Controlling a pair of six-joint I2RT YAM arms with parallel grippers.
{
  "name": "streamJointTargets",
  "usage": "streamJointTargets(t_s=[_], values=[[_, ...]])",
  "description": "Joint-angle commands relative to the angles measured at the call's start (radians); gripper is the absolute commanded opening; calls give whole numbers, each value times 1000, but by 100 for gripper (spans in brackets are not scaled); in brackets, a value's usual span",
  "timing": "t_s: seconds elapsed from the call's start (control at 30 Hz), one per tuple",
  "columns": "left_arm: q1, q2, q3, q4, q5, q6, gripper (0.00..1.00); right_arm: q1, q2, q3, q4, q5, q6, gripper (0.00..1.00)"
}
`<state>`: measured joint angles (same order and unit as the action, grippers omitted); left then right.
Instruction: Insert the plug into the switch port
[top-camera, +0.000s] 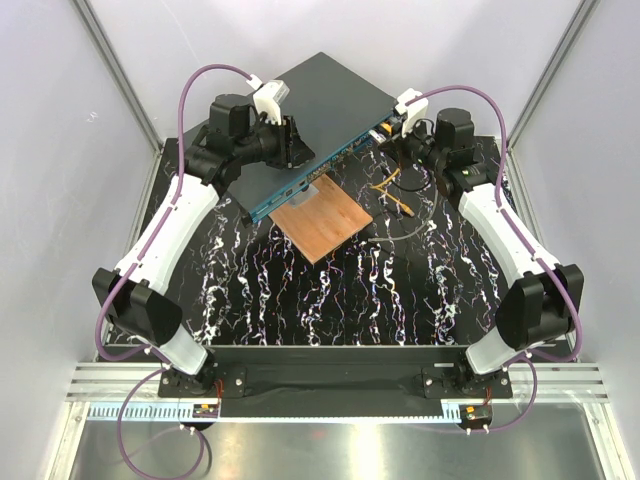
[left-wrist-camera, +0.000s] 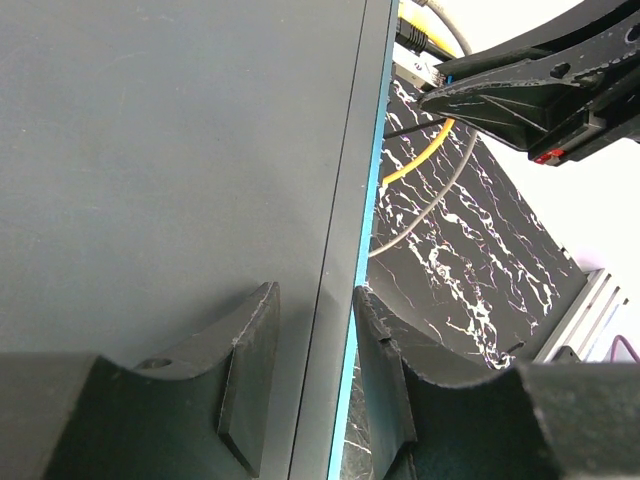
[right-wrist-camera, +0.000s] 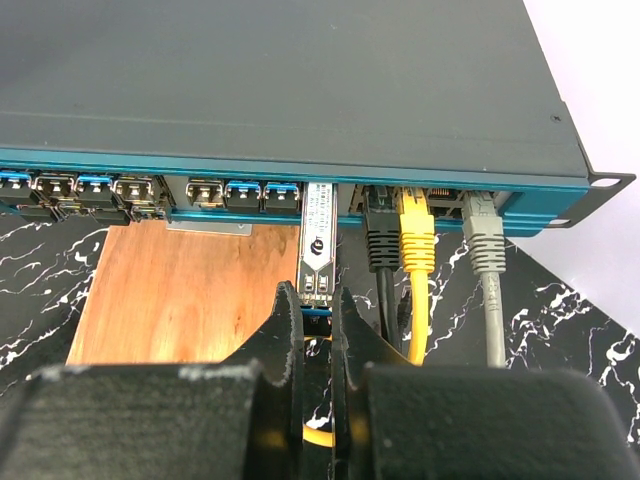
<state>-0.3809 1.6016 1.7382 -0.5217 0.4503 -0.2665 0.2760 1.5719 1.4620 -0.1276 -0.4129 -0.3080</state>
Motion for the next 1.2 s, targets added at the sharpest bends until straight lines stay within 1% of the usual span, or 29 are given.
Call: streamJointTargets(t_s=[0.0, 0.17, 0.3, 0.43, 0.57, 0.87, 1.07, 1.17], values=[[-1, -5, 1, 51, 25, 6, 40, 23, 20, 44, 83, -95, 21, 0], [-1, -2, 1, 51, 25, 6, 40, 25, 27, 84, 54, -96, 59, 0], [-1, -2, 4, 57, 27, 1, 40, 23, 37, 127, -29, -75, 55, 0], [-1, 0, 11, 55, 30, 0, 40, 22, 30, 107, -52, -56, 37, 0], [-1, -3, 11, 55, 30, 3, 40, 22, 19, 75, -40, -38, 14, 0], [-3, -2, 12, 55, 28, 4, 40, 22, 33, 51, -12, -29, -98, 0], [-1, -2, 7, 55, 31, 0, 41, 22, 17, 49, -12, -21, -123, 0], [-3, -2, 11, 58, 33, 0, 41, 22, 14, 67, -43, -18, -89, 0]])
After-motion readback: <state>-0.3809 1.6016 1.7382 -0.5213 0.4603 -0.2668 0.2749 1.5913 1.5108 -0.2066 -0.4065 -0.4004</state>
